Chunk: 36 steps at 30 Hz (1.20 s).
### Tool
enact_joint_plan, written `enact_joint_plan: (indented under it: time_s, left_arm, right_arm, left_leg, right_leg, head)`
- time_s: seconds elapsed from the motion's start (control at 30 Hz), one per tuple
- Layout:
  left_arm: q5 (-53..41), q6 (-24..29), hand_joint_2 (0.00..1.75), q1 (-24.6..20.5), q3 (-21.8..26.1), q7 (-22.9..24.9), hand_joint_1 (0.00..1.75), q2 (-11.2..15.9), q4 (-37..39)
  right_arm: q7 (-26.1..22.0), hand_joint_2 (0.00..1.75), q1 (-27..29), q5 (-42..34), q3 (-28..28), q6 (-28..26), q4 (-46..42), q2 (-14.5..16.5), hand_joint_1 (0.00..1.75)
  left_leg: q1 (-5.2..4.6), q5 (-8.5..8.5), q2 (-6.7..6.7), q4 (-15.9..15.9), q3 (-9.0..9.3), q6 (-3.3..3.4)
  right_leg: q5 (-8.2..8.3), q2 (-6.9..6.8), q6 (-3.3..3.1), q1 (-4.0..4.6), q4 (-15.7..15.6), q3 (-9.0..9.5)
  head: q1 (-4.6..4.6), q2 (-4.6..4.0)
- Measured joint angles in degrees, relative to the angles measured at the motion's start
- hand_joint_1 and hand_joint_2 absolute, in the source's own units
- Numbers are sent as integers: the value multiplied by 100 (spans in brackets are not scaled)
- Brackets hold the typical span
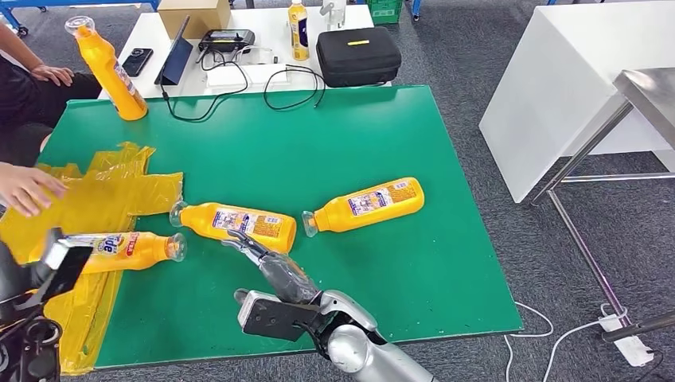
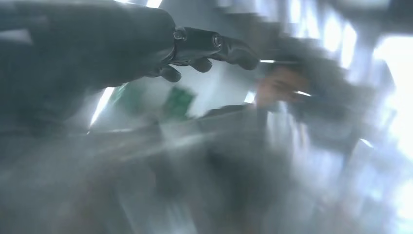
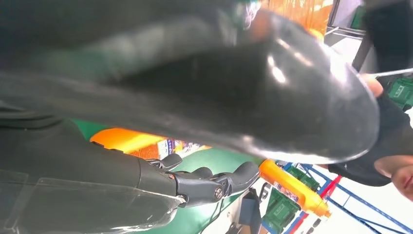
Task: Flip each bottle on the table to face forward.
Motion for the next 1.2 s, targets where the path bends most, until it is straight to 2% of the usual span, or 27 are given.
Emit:
enact_joint_plan:
  time_s: [0.07,0.1,0.17,0.23,0.3,0.37,0.43,0.6,0.7,0.8,0.9,1.03,1.1,1.13,1.2]
  left_arm:
    - [1596,-416,0,-19,29,18,0,-72,-100]
    - [2396,-828,0,-32,51,82,0,-131,-194]
    - [3549,-1913,0,-48,104,378,0,-336,-537]
    - [4177,-2867,0,-40,107,800,0,-608,-1005]
    - [4504,-3412,0,-1,6,1154,0,-852,-1436]
    - [4684,-3690,0,86,-231,1371,0,-1073,-1803]
    - [4772,-3742,0,191,-536,1458,0,-1251,-2066]
    - [4866,-3913,0,321,-1065,1575,0,-1474,-2361]
    - [4790,-3939,0,373,-1591,1651,0,-1613,-2444]
    - [4759,-3866,0,384,-2088,1686,0,-1700,-2483]
    - [4757,-3822,0,390,-2356,1698,0,-1738,-2522]
    - [4837,-3719,0,529,-2481,1710,0,-1742,-2670]
    - [4967,-3668,0,710,-2465,1692,0,-1729,-2833]
    - [5048,-3678,0,830,-2429,1662,0,-1718,-2924]
    - [5193,-3767,0,1108,-2286,1567,0,-1693,-3101]
  right_arm:
    - [39,131,-13,161,-2,-85,27,36,0]
    - [84,175,-37,288,-10,-155,65,70,0]
    - [270,175,-154,621,-69,-329,192,154,0]
    - [565,175,-343,1013,-203,-477,352,229,0]
    - [892,175,-562,1416,-382,-574,526,274,0]
    - [1143,175,-800,1824,-587,-674,769,292,0]
    - [1202,175,-990,2096,-798,-744,1042,311,0]
    - [1442,175,-1272,2549,-1107,-855,1554,368,0]
    - [1753,175,-1606,2939,-1314,-903,2092,455,0]
    - [1864,175,-1883,3136,-1493,-920,2551,568,0]
    - [1901,175,-2007,3246,-1592,-929,2846,645,0]
    - [1913,175,-2050,3421,-1667,-747,3028,645,0]
    - [1774,175,-2034,3273,-1694,-364,2924,451,0]
    - [1655,175,-2006,3083,-1714,-70,2765,245,0]
    - [1403,175,-1913,2560,-1770,611,2233,-373,0]
  left_leg:
    - [1,0,-1,0,-1,0]
    - [1,0,-2,0,0,0]
    - [0,2,-9,0,0,0]
    - [-3,5,-15,1,1,2]
    - [-9,6,-11,2,6,3]
    - [-17,6,-9,3,9,4]
    - [-21,5,-16,4,7,4]
    - [-21,4,-20,4,3,6]
    - [-20,5,-29,4,-2,6]
    - [-20,5,-24,4,2,6]
    - [-19,5,-22,4,5,6]
    - [-15,4,-22,4,2,6]
    - [-16,4,-24,4,3,6]
    - [-18,4,-30,4,2,6]
    - [-22,4,-59,5,-3,7]
  right_leg:
    - [0,-1,0,0,0,0]
    - [0,-2,0,1,0,0]
    - [0,-7,0,1,0,1]
    - [1,-12,0,-3,0,8]
    - [3,-11,2,-10,0,13]
    - [4,-11,4,-20,-1,15]
    - [4,-16,5,-24,-1,17]
    - [3,-20,5,-23,-4,9]
    - [3,-27,5,-23,-4,9]
    - [4,-25,6,-24,-2,13]
    - [5,-24,7,-24,-1,13]
    - [4,-24,7,-22,0,11]
    - [4,-26,7,-20,-2,10]
    - [3,-31,7,-20,-5,11]
    - [2,-56,7,-21,-14,17]
  head:
    - [-1,-1]
    - [-1,-1]
    - [0,-2]
    - [1,-2]
    - [1,-2]
    - [0,-2]
    - [2,-2]
    - [-3,-1]
    - [-2,-1]
    - [-1,-1]
    - [-2,-1]
    - [-3,-1]
    - [-6,-1]
    - [-6,-1]
    - [-7,-2]
